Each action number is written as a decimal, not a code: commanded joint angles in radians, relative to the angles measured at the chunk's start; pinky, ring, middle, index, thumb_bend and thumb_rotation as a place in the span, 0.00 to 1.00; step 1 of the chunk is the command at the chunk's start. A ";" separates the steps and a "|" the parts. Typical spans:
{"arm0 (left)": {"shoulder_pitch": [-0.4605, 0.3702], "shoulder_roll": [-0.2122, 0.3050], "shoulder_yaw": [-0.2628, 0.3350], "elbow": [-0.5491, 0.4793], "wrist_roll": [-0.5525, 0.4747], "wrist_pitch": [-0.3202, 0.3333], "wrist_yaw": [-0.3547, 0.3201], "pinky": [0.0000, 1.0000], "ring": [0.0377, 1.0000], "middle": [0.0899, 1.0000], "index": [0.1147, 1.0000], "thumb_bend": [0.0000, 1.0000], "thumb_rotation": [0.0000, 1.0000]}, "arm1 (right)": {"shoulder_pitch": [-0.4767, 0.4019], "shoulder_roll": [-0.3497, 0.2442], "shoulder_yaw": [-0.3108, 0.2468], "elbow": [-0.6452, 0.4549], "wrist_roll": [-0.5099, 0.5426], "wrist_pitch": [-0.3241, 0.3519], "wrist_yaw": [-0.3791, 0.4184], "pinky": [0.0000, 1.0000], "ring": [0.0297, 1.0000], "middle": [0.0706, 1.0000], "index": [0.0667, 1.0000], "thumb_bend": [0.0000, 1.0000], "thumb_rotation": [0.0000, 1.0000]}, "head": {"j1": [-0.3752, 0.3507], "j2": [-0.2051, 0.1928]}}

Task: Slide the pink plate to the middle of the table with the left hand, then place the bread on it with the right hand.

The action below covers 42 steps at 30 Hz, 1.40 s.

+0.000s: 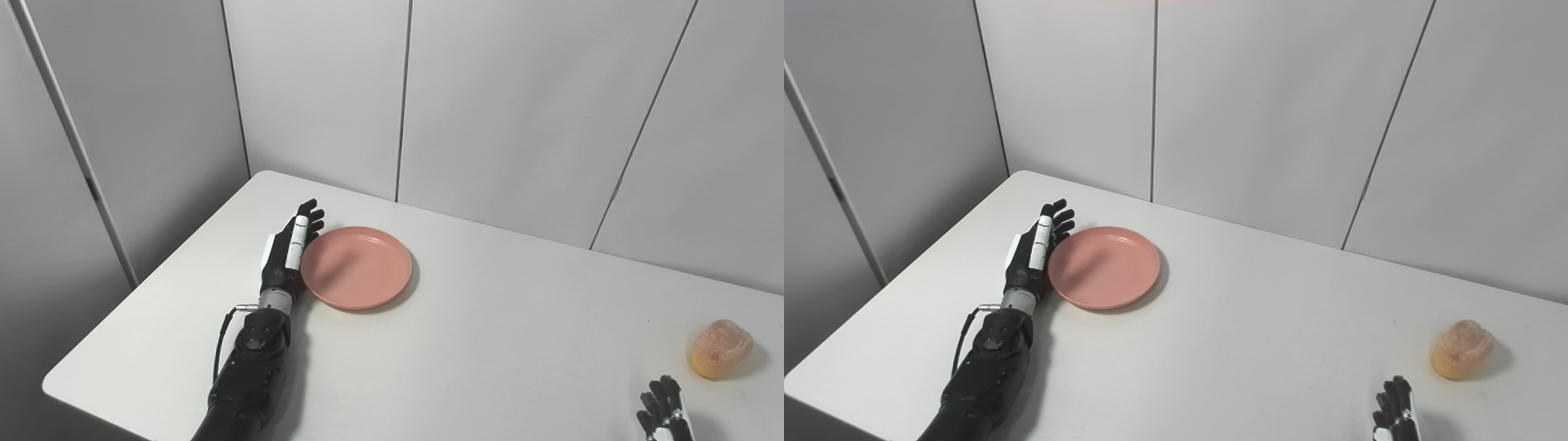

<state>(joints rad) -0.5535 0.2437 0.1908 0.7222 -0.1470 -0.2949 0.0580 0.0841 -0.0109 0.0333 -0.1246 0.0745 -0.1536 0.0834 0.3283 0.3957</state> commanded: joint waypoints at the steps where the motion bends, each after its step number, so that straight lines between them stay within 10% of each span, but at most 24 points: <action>1: -0.005 -0.027 -0.011 -0.018 0.015 -0.007 0.009 0.86 0.85 0.84 0.83 0.74 1.00 | -0.019 -0.002 -0.004 -0.029 0.000 -0.006 -0.003 1.00 1.00 1.00 1.00 0.42 0.87 | 0.001 0.000; 42: 0.044 -0.167 -0.081 -0.157 0.026 0.088 -0.030 0.88 0.87 0.85 0.84 0.77 1.00 | -0.027 0.024 0.009 0.007 -0.057 -0.051 -0.037 1.00 0.97 0.97 1.00 0.55 0.76 | -0.272 0.086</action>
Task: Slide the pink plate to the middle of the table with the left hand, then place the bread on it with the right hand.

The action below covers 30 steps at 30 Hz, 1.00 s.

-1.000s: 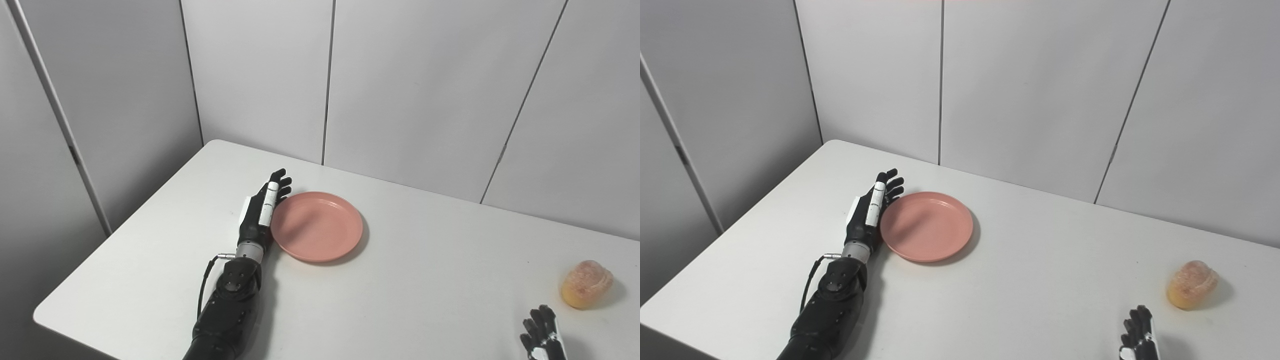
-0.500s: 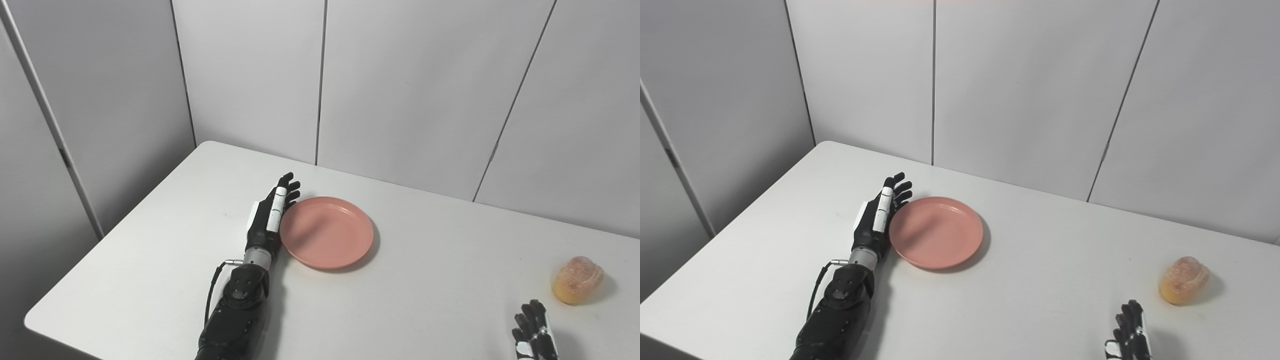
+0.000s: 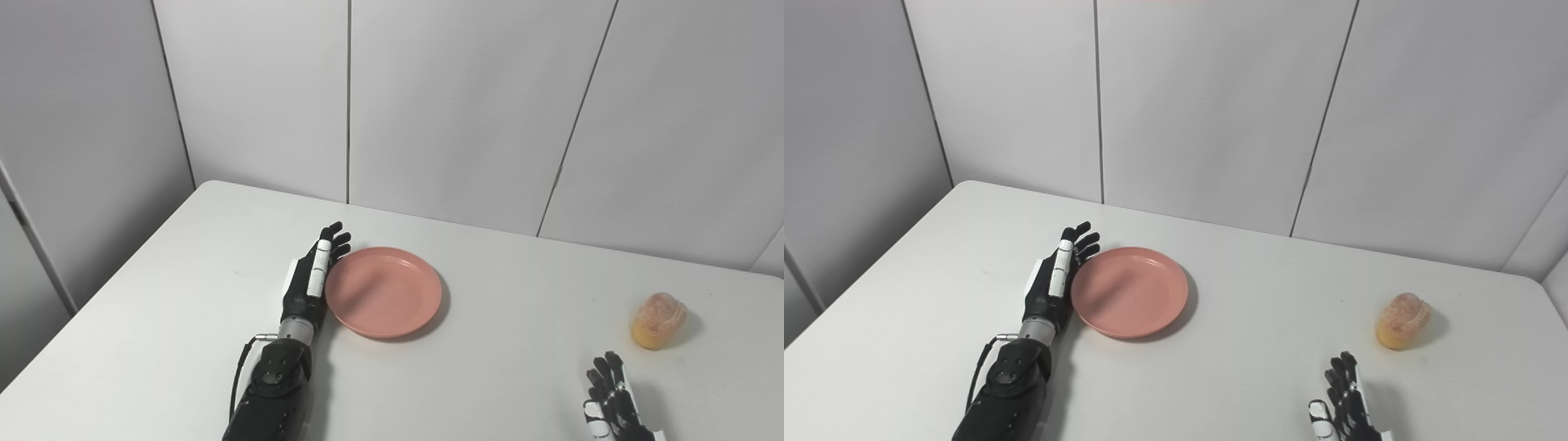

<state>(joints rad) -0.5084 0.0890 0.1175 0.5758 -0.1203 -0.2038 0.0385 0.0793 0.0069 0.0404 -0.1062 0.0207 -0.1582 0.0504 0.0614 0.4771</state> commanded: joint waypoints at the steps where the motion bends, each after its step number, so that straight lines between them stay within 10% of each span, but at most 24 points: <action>1: -0.001 -0.013 -0.009 -0.012 0.001 -0.003 -0.012 0.89 0.87 0.85 0.84 0.76 1.00 | -0.024 0.007 0.003 -0.009 -0.006 -0.048 -0.005 1.00 0.97 0.97 1.00 0.56 0.77 | -0.005 0.004; 30: -0.008 -0.103 -0.062 -0.020 0.009 0.016 -0.048 0.87 0.88 0.87 0.85 0.80 1.00 | -0.014 0.057 0.038 -0.003 -0.038 -0.033 -0.031 1.00 0.96 0.96 1.00 0.62 0.82 | -0.241 0.015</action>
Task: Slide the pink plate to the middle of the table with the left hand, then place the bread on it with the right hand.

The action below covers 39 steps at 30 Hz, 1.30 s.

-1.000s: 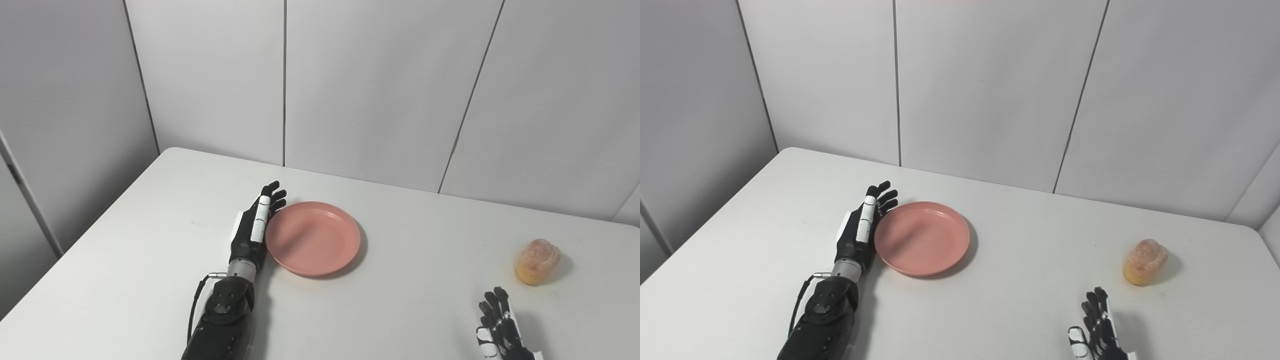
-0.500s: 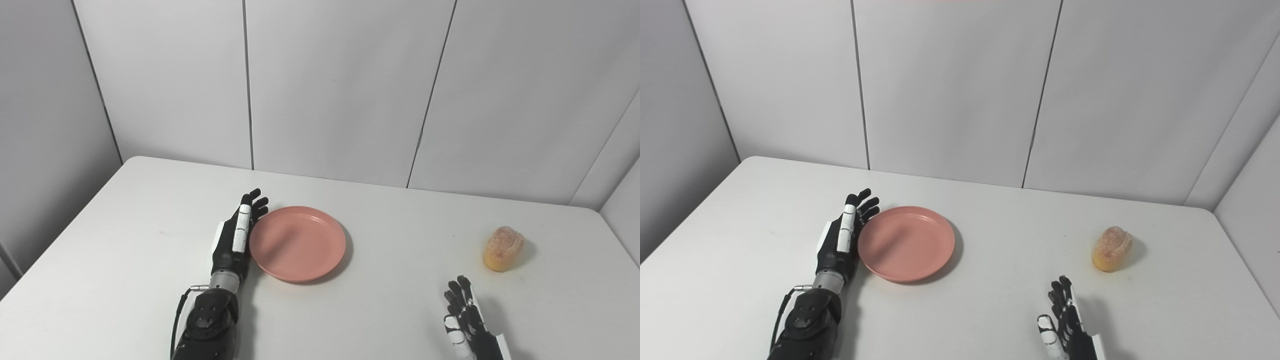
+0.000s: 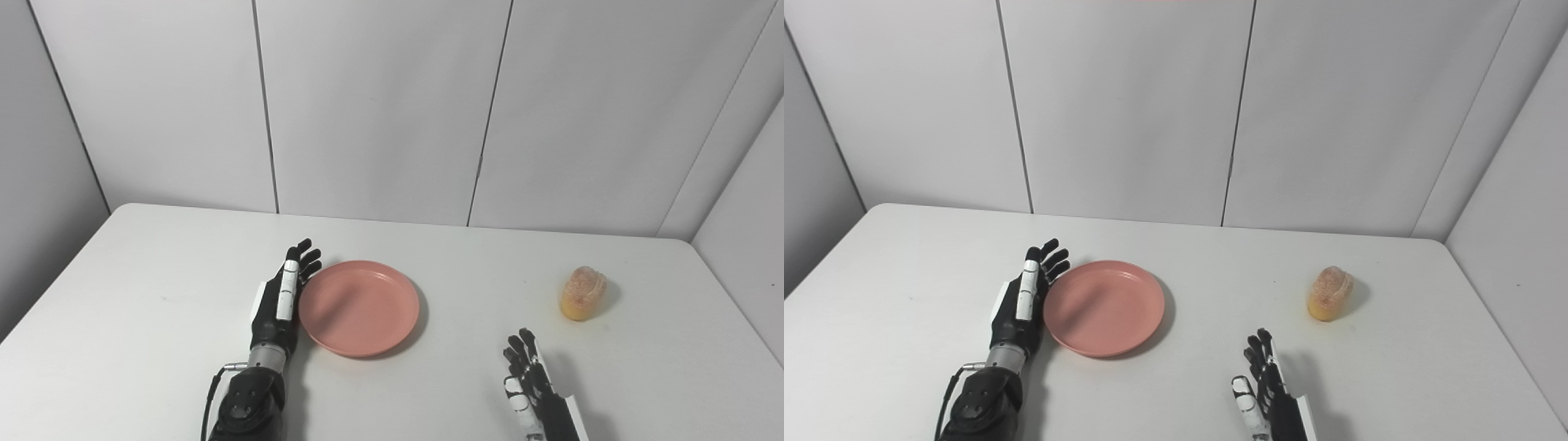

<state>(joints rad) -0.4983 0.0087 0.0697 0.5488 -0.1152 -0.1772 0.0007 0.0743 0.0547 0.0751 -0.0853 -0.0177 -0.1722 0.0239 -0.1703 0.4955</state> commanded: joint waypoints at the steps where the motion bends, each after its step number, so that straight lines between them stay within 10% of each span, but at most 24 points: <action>1: -0.020 -0.026 -0.016 0.009 0.006 -0.010 -0.010 0.87 0.88 0.87 0.85 0.80 1.00 | -0.009 0.010 0.004 -0.024 0.002 -0.017 -0.004 1.00 0.96 0.97 1.00 0.62 0.82 | -0.009 -0.004; 39: -0.057 -0.082 -0.059 0.091 0.074 -0.078 0.022 0.86 0.87 0.86 0.84 0.75 1.00 | -0.066 0.009 0.001 0.027 -0.093 -0.063 -0.060 1.00 0.95 0.96 1.00 0.62 0.84 | -0.079 -0.035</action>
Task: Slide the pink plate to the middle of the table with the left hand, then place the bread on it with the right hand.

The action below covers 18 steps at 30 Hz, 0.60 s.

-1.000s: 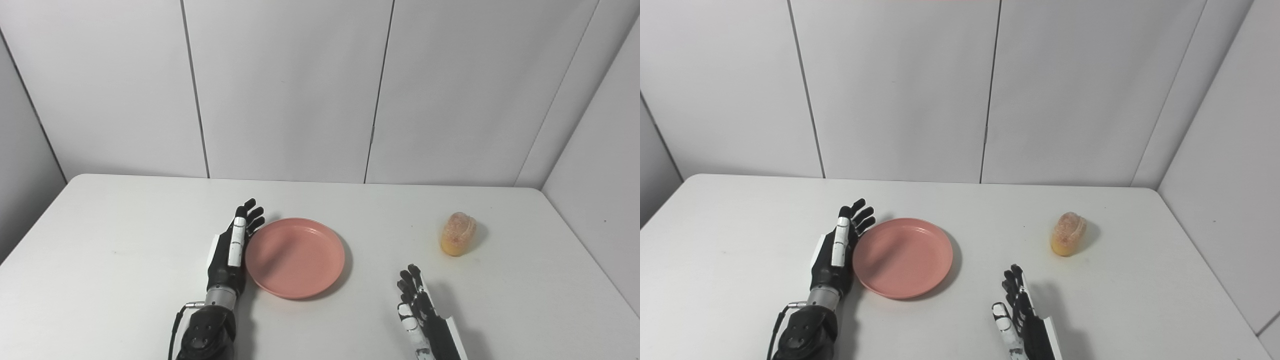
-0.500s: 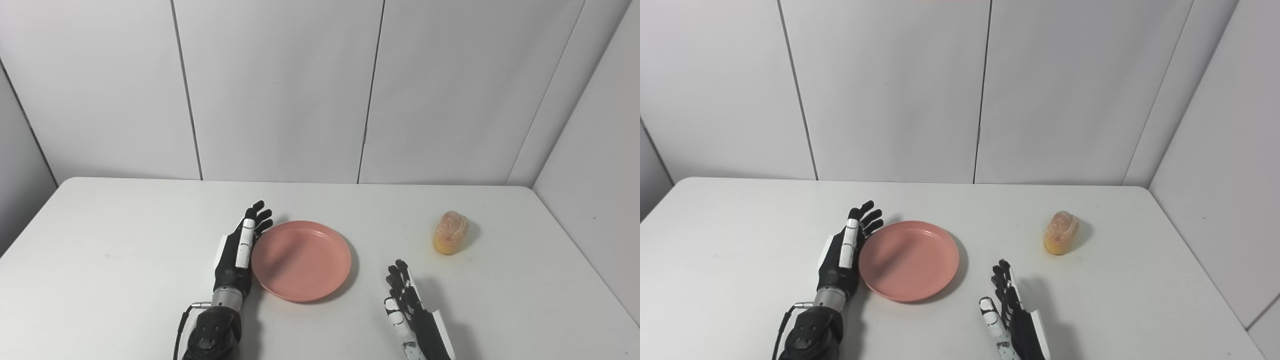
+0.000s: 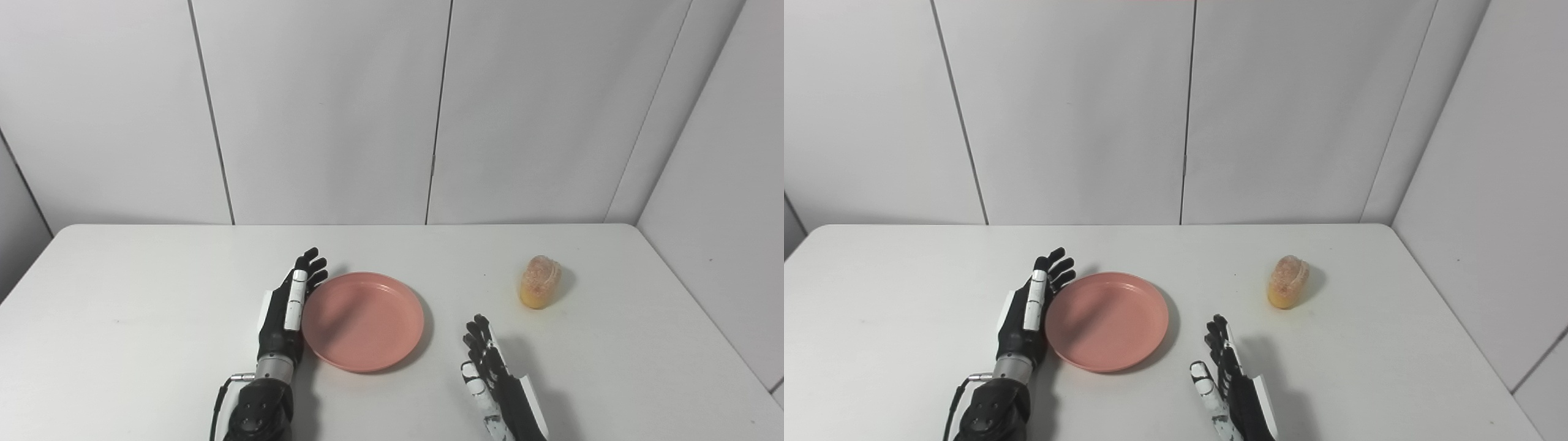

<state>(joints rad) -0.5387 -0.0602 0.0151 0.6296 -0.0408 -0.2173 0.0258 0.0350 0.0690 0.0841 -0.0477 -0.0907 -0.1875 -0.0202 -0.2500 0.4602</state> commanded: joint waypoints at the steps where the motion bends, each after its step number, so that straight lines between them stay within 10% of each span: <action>1: -0.020 -0.012 -0.004 0.019 0.001 -0.044 -0.002 0.86 0.87 0.86 0.84 0.75 1.00 | -0.032 -0.010 -0.011 -0.010 -0.033 -0.055 -0.023 0.99 0.95 0.96 1.00 0.63 0.84 | 0.000 -0.002; 18: -0.033 0.022 -0.004 0.046 -0.010 -0.044 -0.041 0.93 0.92 0.92 0.92 0.76 1.00 | -0.158 -0.150 -0.086 -0.261 -0.177 0.141 -0.016 0.91 0.92 0.93 0.96 0.65 0.68 | -0.005 -0.013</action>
<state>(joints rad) -0.5644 -0.0503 0.0161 0.6722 -0.0454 -0.2507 0.0084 -0.0839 -0.0591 0.0119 -0.2595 -0.2566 -0.0480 -0.0322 -0.2516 0.4479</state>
